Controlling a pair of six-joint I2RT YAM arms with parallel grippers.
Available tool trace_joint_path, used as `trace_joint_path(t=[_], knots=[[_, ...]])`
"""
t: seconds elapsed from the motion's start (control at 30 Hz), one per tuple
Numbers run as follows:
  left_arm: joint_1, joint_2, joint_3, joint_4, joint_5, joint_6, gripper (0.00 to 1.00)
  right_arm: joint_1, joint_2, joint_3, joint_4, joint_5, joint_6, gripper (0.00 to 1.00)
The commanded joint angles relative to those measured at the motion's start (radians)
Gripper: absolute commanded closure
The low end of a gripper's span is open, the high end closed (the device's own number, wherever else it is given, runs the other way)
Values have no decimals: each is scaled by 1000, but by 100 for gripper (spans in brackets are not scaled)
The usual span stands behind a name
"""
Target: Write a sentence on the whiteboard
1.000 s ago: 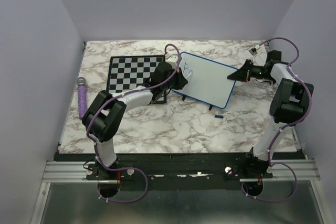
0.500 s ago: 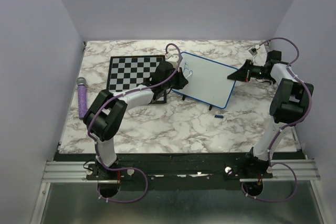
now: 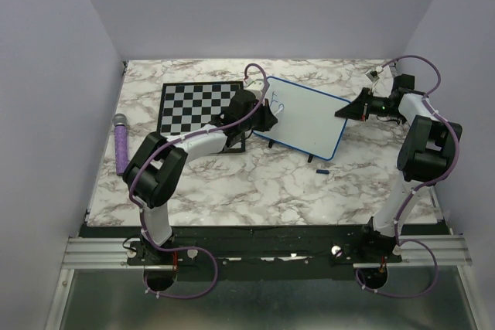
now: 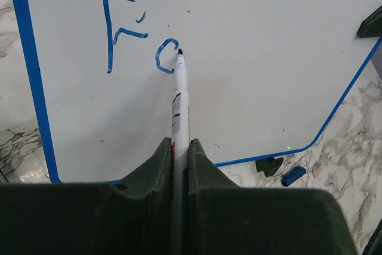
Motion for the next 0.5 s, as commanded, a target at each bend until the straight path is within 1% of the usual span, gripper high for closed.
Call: trace_joint_path(t=[0.0,0.47], knots=[[11,16,25,-15,-44,-9,100,-5,8,30,19,38,-53,99],[14,23,19,-16,-25,-9,100,-5,10,31,16,38,-55,99]])
